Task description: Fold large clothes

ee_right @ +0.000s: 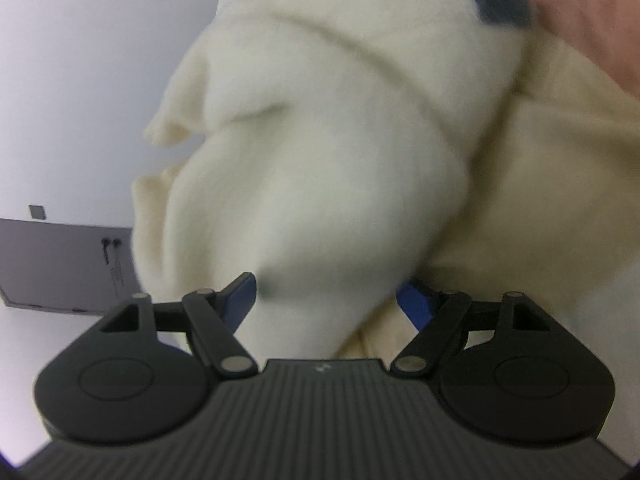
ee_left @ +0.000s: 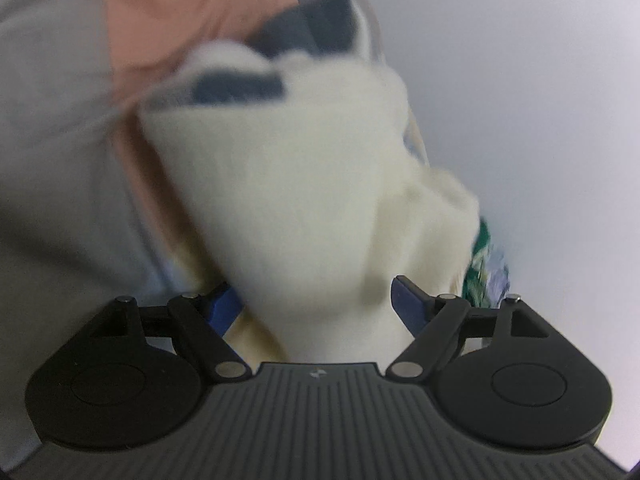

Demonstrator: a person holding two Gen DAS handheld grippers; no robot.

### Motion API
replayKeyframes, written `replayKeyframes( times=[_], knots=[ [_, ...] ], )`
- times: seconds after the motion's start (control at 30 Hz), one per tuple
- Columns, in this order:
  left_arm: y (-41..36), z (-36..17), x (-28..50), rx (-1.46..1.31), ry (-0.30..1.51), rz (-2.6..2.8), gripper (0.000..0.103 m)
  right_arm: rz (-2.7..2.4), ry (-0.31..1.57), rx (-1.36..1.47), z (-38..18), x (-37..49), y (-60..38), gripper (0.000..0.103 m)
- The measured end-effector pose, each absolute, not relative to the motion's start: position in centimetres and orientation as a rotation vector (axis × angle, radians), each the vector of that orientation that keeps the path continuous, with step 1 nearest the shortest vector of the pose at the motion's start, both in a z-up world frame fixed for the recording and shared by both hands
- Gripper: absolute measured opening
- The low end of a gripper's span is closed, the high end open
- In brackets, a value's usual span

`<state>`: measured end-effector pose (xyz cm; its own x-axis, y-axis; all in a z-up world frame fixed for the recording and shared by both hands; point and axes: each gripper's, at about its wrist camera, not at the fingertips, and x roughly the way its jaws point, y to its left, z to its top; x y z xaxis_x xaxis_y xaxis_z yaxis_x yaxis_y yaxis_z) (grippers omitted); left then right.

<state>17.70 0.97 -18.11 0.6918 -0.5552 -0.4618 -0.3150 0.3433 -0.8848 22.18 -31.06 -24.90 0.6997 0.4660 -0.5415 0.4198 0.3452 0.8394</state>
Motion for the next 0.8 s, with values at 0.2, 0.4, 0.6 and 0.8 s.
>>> replayKeyframes(
  times=[0.2, 0.4, 0.6, 0.8],
  knots=[
    [0.8, -17.1, 19.7, -1.190, 0.778, -0.226, 0.082, 0.008, 0.734, 1.326, -25.8, 23.7, -31.9, 0.080],
    [0.5, -18.5, 20.8, -1.291, 0.734, -0.161, 0.082, -0.020, 0.673, 1.376, -27.1, 25.2, -31.8, 0.081],
    [-0.2, -18.9, 21.0, -1.325, 0.722, -0.059, 0.060, -0.013, 0.670, 1.291, -26.7, 26.6, -30.9, 0.068],
    [0.5, -17.1, 20.2, -1.270, 0.717, -0.076, 0.037, 0.021, 0.668, 1.141, -24.3, 26.7, -29.9, 0.041]
  ],
)
